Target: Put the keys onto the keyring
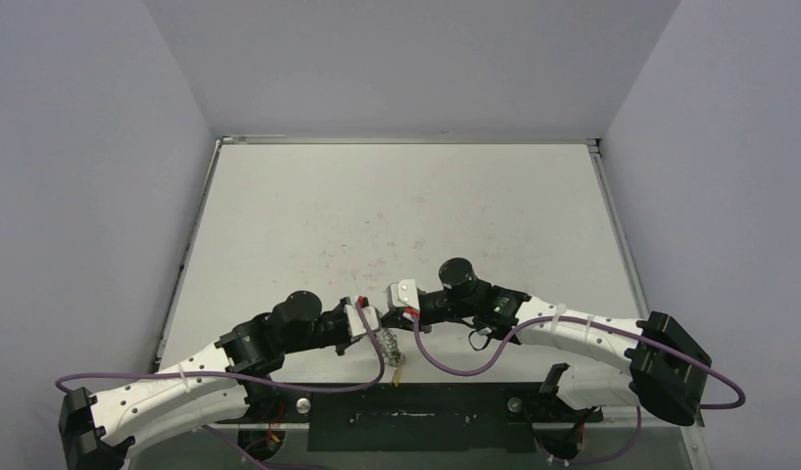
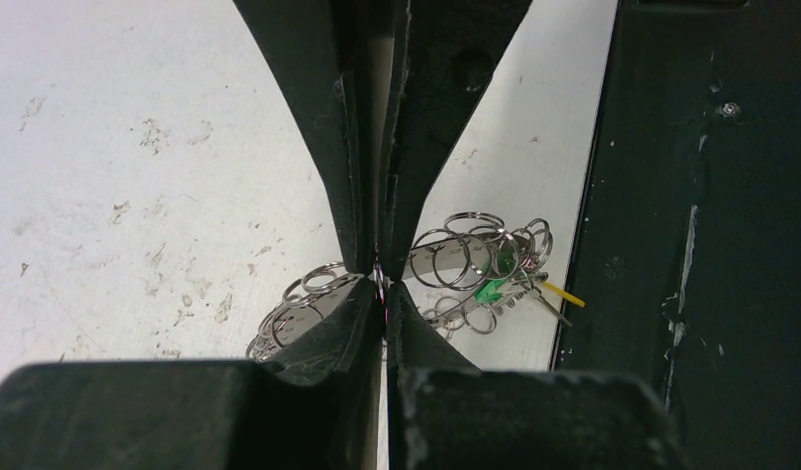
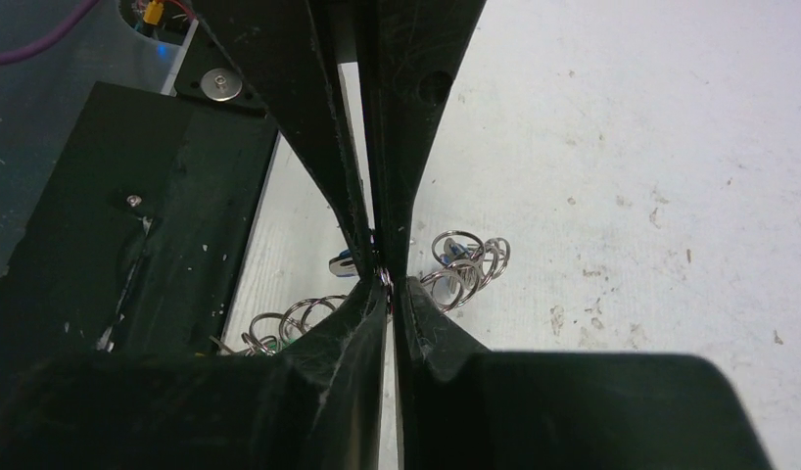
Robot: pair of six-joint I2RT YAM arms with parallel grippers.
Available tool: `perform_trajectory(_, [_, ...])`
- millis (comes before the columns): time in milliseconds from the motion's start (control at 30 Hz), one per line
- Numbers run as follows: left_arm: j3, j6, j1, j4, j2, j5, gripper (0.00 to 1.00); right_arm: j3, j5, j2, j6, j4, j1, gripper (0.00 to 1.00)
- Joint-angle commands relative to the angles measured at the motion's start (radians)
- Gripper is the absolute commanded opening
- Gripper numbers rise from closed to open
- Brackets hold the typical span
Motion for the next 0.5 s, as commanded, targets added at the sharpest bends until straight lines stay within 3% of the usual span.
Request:
perform_trajectory(0, [0.049,0.011,0.000,0.057,-0.003,0.018,0.00,0.038,-0.037,0.001,-0.003,0.055,0.007,0.03])
perform_trajectory(167, [0.037,-0.002,0.000,0.061,-0.023,-0.006,0.00,0.020,-0.043,-0.002,0.020,0.087,0.006,0.00])
perform_trajectory(300, [0.005,-0.030,0.000,0.064,-0.068,-0.034,0.18,-0.016,-0.031,-0.012,0.086,0.197,0.006,0.00])
perform_trajectory(467, [-0.056,-0.069,-0.002,0.072,-0.161,-0.047,0.21,-0.066,0.024,-0.023,0.188,0.341,0.006,0.00])
